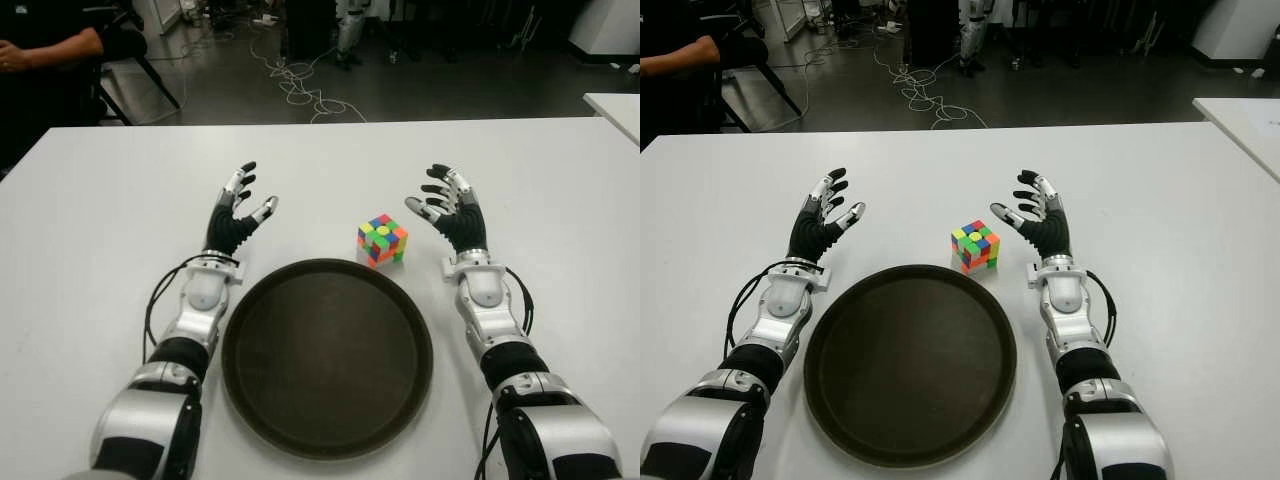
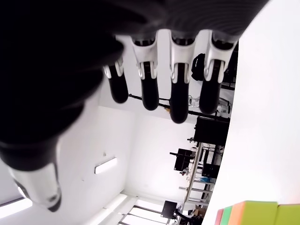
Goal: Pick up the Rubik's Cube and put it in the plate
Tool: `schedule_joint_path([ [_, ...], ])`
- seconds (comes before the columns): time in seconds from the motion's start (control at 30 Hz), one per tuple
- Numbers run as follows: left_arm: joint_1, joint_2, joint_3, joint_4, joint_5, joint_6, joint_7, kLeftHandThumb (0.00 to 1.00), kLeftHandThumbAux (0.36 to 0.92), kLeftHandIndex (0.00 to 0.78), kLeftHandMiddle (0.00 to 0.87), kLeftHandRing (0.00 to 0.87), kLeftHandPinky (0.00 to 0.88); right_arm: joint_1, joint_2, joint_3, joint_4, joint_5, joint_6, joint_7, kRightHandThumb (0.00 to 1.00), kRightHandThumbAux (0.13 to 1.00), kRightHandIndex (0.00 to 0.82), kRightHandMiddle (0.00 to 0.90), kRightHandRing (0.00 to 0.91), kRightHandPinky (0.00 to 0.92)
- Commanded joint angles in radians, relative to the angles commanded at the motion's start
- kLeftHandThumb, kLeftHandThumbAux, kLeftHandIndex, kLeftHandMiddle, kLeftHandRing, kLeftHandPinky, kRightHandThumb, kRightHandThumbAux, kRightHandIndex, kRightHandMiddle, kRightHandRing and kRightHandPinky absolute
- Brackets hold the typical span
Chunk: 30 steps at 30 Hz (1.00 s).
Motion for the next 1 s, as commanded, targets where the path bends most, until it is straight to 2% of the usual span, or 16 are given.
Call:
schedule_joint_path([
  [0.63,-0.009,0.001,0.003,0.01,0.002,0.004,0.015,0.037,0.648,0.054,0.096,0.074,0.082,-0.014,-0.004,0.001,0.019,-0.001,0.0,0.0,0.066,0.666,0.213,0.266,0.274,0.299],
  [1.0,-0.006,0.002,0.005,0.005,-0.009,-0.004,-0.014,0.042,0.639,0.05,0.089,0.074,0.091,-0.012,-0.002,0.001,0.014,-0.001,0.006,-0.002,0.059,0.665,0.218,0.282,0.283,0.294],
])
